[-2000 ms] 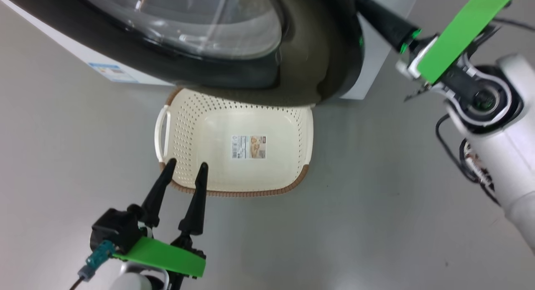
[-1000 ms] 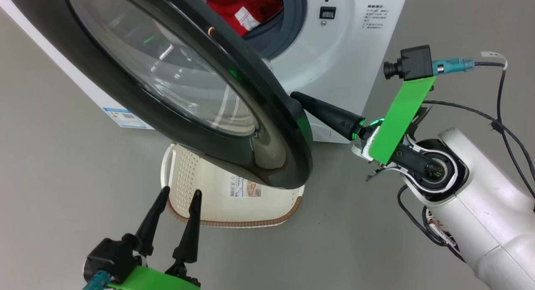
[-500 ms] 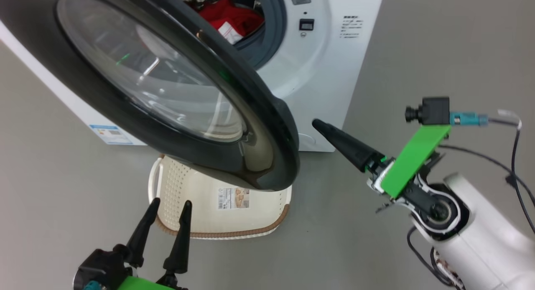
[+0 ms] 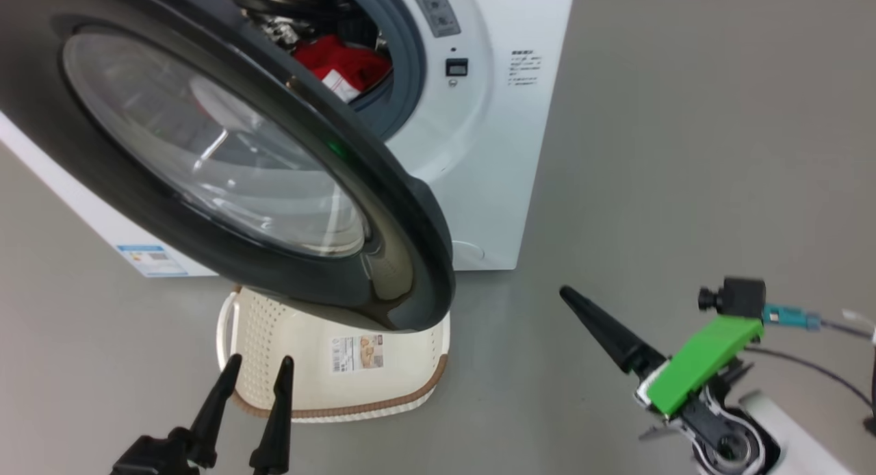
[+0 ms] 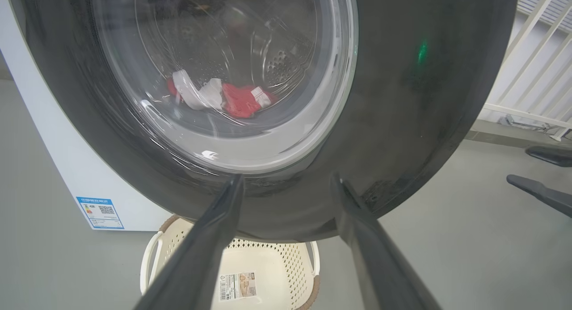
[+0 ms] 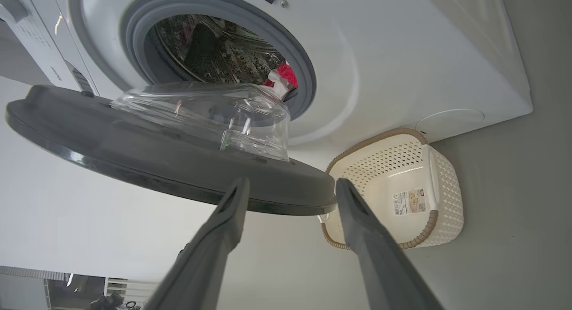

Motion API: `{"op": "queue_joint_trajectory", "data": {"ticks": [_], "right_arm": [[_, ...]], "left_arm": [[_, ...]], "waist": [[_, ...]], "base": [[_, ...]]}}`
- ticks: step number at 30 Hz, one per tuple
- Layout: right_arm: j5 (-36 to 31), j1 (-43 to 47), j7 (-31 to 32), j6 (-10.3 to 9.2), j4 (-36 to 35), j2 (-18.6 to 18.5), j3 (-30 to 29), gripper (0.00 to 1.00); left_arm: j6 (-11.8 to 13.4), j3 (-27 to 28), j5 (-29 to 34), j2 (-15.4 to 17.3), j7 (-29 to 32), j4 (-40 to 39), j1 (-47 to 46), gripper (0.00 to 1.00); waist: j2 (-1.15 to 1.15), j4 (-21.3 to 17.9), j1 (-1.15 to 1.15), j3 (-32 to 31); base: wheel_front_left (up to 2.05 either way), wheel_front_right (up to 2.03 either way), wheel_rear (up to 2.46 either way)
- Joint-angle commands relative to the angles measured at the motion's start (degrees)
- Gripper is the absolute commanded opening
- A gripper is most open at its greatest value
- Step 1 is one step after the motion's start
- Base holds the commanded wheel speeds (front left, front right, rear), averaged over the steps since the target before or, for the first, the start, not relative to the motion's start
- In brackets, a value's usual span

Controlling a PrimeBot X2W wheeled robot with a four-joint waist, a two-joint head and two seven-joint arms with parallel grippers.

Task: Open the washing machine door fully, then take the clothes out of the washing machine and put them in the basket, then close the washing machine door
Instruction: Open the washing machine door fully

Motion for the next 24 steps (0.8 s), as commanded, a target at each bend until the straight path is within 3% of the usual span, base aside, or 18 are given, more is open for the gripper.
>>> {"op": "queue_joint_trajectory", "data": {"ticks": [1, 8, 14, 19, 24], "right_arm": [[-0.22, 0.95, -1.00, 0.45, -1.15, -0.31, 0.62, 1.00], [-1.04, 6.30, -7.40, 0.45, -0.08, -1.17, -0.27, 1.00], [-6.72, 8.99, -16.91, 0.45, 2.25, -2.82, 0.24, 1.00], [-17.07, 8.69, -19.90, 0.45, 6.26, -3.62, -0.19, 1.00], [-29.84, 10.26, -19.98, 0.45, 6.24, -0.48, -8.33, 1.00]], "left_arm": [[-0.31, 2.20, 0.69, 1.11, -0.69, -1.19, 0.00, 1.00], [-0.31, 3.41, 1.17, 0.84, -0.69, -1.32, 1.64, 1.00], [-0.31, 4.07, 1.42, 0.66, -0.69, -1.09, 2.39, 1.00], [-0.31, 4.48, 1.51, 0.67, -0.69, -0.87, 2.58, 1.00], [-0.31, 5.33, 1.90, 0.51, -0.69, -1.00, 2.57, 1.00]], "waist": [[0.00, -0.87, 0.00, -0.80], [0.00, -2.63, 0.00, -1.94], [0.00, -3.52, 0.00, -2.30], [0.00, -4.04, 0.00, -2.28], [0.00, -4.13, 0.00, -2.30]], "base": [[0.00, 0.00, 0.00], [0.00, 0.00, 0.00], [0.00, 0.00, 0.00], [0.00, 0.00, 0.00], [0.00, 0.00, 0.00]]}}
